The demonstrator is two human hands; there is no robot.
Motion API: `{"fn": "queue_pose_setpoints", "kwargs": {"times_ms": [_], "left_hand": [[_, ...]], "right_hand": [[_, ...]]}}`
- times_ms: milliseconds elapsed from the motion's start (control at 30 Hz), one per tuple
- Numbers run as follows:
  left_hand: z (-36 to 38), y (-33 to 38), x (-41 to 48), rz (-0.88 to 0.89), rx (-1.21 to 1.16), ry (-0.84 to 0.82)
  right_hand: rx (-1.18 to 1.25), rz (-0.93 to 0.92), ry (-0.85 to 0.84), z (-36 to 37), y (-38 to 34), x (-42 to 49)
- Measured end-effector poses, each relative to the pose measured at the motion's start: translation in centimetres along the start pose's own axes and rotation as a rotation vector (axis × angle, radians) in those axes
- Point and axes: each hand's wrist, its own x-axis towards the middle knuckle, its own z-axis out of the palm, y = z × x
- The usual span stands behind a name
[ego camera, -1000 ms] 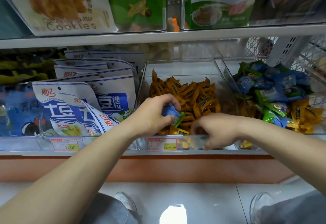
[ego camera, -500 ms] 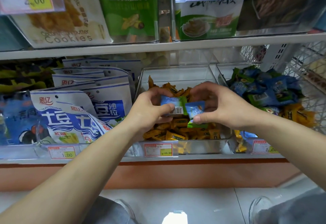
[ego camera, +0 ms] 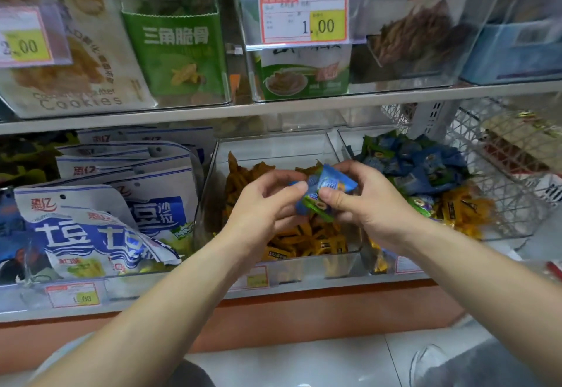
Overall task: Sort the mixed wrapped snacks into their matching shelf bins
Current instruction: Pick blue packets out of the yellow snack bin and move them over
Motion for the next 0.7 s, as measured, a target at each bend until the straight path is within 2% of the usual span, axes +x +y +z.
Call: {"fn": "queue_pose_setpoints", "kwargs": {"times_ms": [133,233,300,400,500,567,633,700], "left_hand": [[1.6,-0.3,0.2,0.221,0.387,-0.042],[3.3,-0.6,0.6,0.385,0.604,0.065],[4.1,-0.6,1.0,0.454,0.72,0.093],[3.5,0.0,2.0,0.49,0.959,0.102],[1.2,0.8,2.8,0.451,1.215,0.118],[-0.7,1.5,2.9,0.378,1.354,0.149],[-2.8,2.2,2.8,0.323,1.436,0.207],[-4.6,2.8,2.3,0.281,1.493,0.261]], "right_hand": [[-0.036,-0.042,0.055,-2.0,-0.8,-0.8],[-0.179,-0.131,0.052,-3.4,-1.1,-1.1],[-0.312,-0.199,0.156,-4.7,-1.1,-0.8],[-0.622,-0.326,0.373,-7.7,-1.8,0.3],[-0.892,-0.35,0.438,-11.2,-1.7,2.4],[-1.101,-0.26,0.425,-13.1,-1.1,4.3],[-1.355,-0.023,0.341,-14.2,-0.8,5.8],[-1.516,0.093,0.332,-14.3,-0.8,6.5]]}}
